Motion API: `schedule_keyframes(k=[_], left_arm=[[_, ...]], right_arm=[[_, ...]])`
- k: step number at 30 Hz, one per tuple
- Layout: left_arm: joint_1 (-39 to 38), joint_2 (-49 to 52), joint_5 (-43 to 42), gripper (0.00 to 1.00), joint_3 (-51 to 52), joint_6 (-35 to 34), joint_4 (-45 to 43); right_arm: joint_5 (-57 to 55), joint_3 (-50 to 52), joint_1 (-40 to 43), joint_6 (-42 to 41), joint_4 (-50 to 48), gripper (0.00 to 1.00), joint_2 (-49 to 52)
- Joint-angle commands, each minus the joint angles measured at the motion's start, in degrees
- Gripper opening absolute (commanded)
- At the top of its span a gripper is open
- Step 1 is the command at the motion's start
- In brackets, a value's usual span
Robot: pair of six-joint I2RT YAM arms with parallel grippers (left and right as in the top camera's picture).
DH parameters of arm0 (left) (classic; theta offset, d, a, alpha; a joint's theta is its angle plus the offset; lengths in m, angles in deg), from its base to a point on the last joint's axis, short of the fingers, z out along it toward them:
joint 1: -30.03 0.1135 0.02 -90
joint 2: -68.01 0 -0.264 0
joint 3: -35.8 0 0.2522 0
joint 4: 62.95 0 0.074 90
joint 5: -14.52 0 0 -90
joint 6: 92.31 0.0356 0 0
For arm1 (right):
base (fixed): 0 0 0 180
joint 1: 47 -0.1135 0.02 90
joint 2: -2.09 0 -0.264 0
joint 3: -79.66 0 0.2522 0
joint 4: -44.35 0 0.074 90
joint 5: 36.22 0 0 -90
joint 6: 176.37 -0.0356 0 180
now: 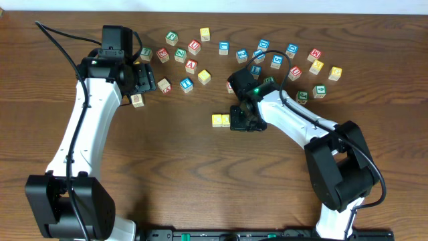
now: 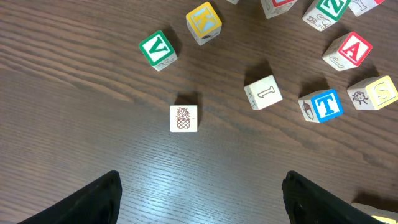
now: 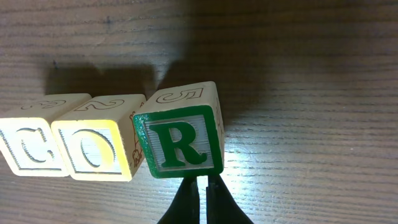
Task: Spell out CORL
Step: 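Open the right gripper and push the R block against the O block, then press the right gripper fingers against the R block to align the row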
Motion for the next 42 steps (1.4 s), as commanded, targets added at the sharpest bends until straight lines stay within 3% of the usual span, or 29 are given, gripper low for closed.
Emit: schedule_keyframes(k=[1,15,42], left_arm=[[0.13,0.13,0.92,0.82,-1.25,-0.52,0.13],[0.13,0.13,0.92,0.82,-1.25,-0.52,0.13],[0.13,0.13,0.94,0.82,-1.25,-0.52,0.11]], right_arm=[[1.29,-0.2,0.24,2.05,0.09,0.01,0.31],[-0.35,-3.13,3.19,2.21,3.41,0.01,-5.42],[1.03,-2.91,5.27,-1.11,-1.7,0.01,1.29]])
